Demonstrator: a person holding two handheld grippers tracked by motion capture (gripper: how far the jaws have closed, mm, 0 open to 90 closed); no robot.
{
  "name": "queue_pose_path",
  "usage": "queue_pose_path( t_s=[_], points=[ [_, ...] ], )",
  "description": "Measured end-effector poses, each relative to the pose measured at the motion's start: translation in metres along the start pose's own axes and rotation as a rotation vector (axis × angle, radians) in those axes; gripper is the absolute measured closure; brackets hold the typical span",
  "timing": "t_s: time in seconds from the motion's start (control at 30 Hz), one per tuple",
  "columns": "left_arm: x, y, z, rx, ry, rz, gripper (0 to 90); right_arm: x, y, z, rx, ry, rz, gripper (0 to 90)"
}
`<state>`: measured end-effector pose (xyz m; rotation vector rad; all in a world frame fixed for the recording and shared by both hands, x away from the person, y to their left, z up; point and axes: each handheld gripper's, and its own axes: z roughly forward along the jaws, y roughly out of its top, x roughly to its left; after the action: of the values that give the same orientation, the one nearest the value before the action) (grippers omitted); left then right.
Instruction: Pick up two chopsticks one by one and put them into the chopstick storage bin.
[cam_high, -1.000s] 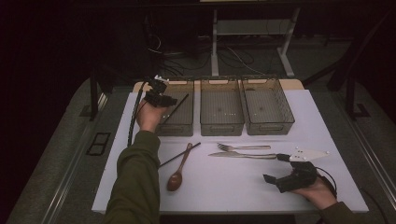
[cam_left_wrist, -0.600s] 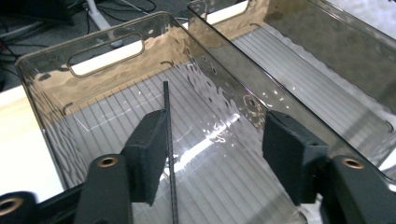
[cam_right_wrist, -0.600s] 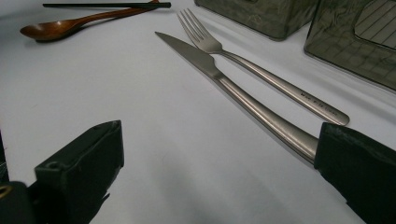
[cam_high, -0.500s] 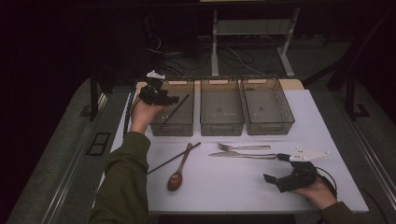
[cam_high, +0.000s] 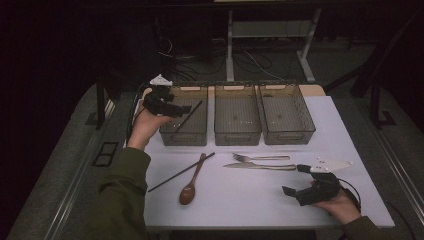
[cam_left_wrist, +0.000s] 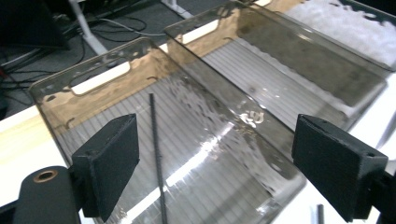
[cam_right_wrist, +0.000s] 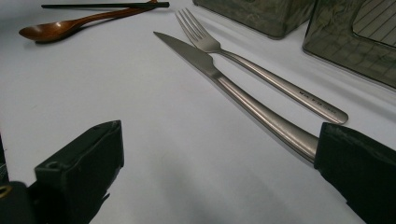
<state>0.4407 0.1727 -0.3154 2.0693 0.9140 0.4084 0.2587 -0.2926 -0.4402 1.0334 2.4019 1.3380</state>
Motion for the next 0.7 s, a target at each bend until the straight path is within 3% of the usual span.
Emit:
queue_pose_path(
  t_s=[0.3,0.47,0.7],
  points=[
    [-0.024,-0.007,-0.018,-0.054,-0.061,0.050,11.4,0.000,0.000,0.000,0.000,-0.004,-0.002,0.9],
    [-0.034,-0.018,-0.024,-0.078,-0.088,0.043,7.3,0.001,0.000,0.000,0.003,-0.003,0.000,0.9],
    [-0.047,-0.037,-0.030,-0.084,-0.091,0.061,0.0,0.001,0.000,-0.001,0.002,-0.002,0.001,0.9]
  ],
)
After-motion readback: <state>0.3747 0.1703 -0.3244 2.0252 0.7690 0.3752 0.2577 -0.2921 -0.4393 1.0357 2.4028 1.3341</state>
